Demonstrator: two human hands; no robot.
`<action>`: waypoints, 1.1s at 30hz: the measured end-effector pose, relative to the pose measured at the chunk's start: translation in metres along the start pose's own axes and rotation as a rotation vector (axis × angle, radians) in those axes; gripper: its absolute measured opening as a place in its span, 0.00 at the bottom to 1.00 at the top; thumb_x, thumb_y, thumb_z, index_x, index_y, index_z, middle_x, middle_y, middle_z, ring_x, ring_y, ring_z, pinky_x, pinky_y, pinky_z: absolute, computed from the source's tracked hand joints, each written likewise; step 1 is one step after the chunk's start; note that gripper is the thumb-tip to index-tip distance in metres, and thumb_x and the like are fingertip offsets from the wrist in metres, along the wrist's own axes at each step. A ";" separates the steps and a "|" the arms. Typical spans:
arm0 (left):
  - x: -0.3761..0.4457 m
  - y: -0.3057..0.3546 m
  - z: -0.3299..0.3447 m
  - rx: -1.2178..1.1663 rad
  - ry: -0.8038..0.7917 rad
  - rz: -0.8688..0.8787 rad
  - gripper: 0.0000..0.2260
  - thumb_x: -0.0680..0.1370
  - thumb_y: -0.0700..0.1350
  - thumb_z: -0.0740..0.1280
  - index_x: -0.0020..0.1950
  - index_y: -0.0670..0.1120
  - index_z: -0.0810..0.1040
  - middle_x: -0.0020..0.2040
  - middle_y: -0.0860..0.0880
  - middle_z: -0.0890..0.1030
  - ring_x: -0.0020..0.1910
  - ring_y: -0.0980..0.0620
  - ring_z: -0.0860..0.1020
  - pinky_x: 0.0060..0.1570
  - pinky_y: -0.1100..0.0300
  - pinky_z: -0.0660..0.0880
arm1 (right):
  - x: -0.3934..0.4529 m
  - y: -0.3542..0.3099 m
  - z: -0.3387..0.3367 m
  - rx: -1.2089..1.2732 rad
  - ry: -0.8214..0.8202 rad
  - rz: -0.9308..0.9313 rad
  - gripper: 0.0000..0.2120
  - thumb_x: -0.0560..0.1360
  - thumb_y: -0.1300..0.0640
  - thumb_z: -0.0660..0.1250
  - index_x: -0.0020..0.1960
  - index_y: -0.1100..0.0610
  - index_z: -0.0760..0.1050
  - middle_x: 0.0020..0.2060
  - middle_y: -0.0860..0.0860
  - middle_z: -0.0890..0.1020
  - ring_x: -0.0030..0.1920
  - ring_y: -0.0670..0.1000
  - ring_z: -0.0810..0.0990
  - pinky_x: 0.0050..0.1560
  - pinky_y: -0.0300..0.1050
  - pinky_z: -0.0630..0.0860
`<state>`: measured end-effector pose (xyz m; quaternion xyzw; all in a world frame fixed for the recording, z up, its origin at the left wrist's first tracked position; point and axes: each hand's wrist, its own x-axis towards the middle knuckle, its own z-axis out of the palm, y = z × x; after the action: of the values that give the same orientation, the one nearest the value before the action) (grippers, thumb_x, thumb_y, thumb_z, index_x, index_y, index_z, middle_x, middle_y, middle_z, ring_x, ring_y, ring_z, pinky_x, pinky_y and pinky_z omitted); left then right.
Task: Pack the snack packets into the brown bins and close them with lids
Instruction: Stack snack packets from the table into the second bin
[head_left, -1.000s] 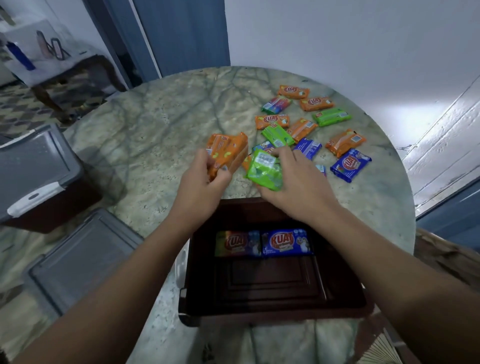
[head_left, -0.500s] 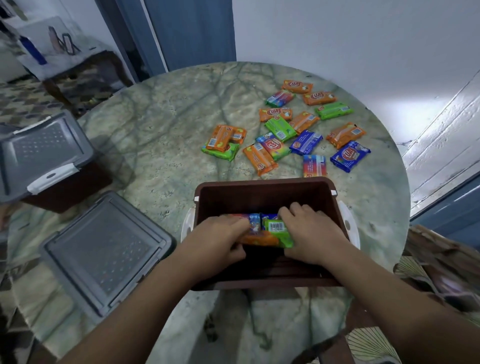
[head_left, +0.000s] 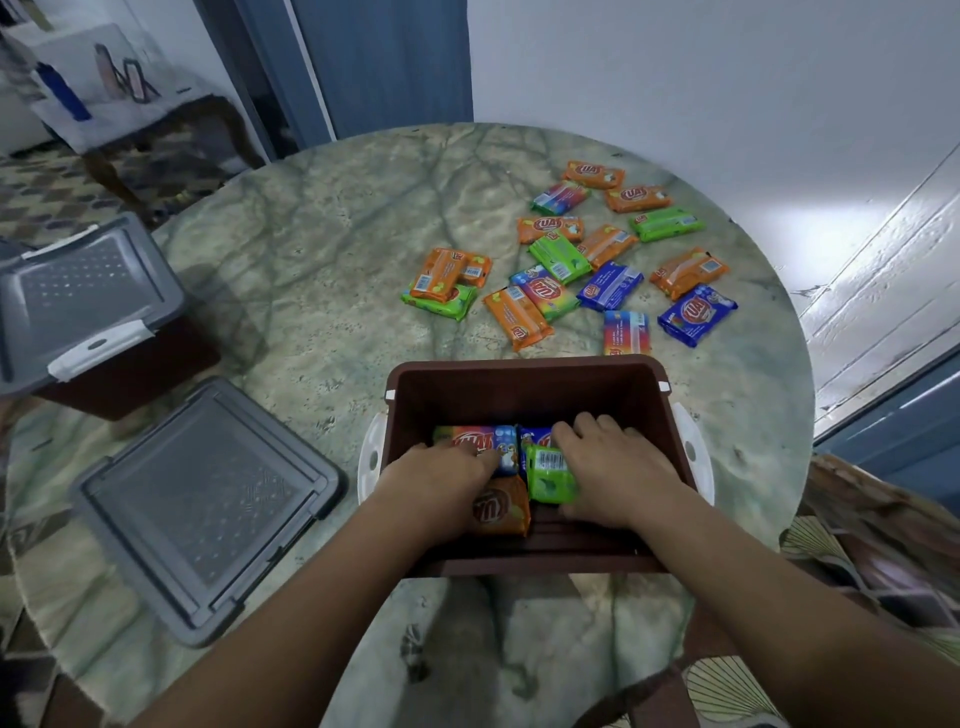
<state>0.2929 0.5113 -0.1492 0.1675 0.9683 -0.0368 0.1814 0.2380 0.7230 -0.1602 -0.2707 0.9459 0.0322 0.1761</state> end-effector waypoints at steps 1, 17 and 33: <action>0.001 0.002 0.002 -0.014 -0.009 -0.008 0.29 0.76 0.59 0.70 0.73 0.51 0.66 0.66 0.45 0.75 0.64 0.42 0.75 0.57 0.48 0.75 | 0.000 0.000 0.000 0.001 0.001 0.001 0.44 0.71 0.39 0.75 0.77 0.52 0.57 0.69 0.54 0.68 0.68 0.58 0.68 0.65 0.55 0.71; -0.002 0.007 -0.004 -0.617 0.212 -0.100 0.14 0.76 0.55 0.72 0.51 0.54 0.68 0.50 0.53 0.73 0.48 0.49 0.76 0.50 0.50 0.76 | 0.001 -0.002 0.001 0.023 -0.019 0.021 0.47 0.68 0.37 0.75 0.78 0.51 0.56 0.69 0.55 0.67 0.68 0.58 0.67 0.67 0.56 0.69; -0.006 0.025 -0.026 0.108 -0.077 -0.288 0.20 0.80 0.44 0.65 0.71 0.43 0.67 0.66 0.39 0.66 0.62 0.40 0.69 0.59 0.50 0.71 | 0.003 -0.002 0.002 0.029 -0.025 0.032 0.46 0.68 0.38 0.75 0.77 0.51 0.56 0.69 0.54 0.67 0.68 0.58 0.66 0.68 0.56 0.67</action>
<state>0.2977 0.5362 -0.1227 0.0349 0.9712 -0.1210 0.2020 0.2369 0.7201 -0.1634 -0.2523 0.9483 0.0248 0.1911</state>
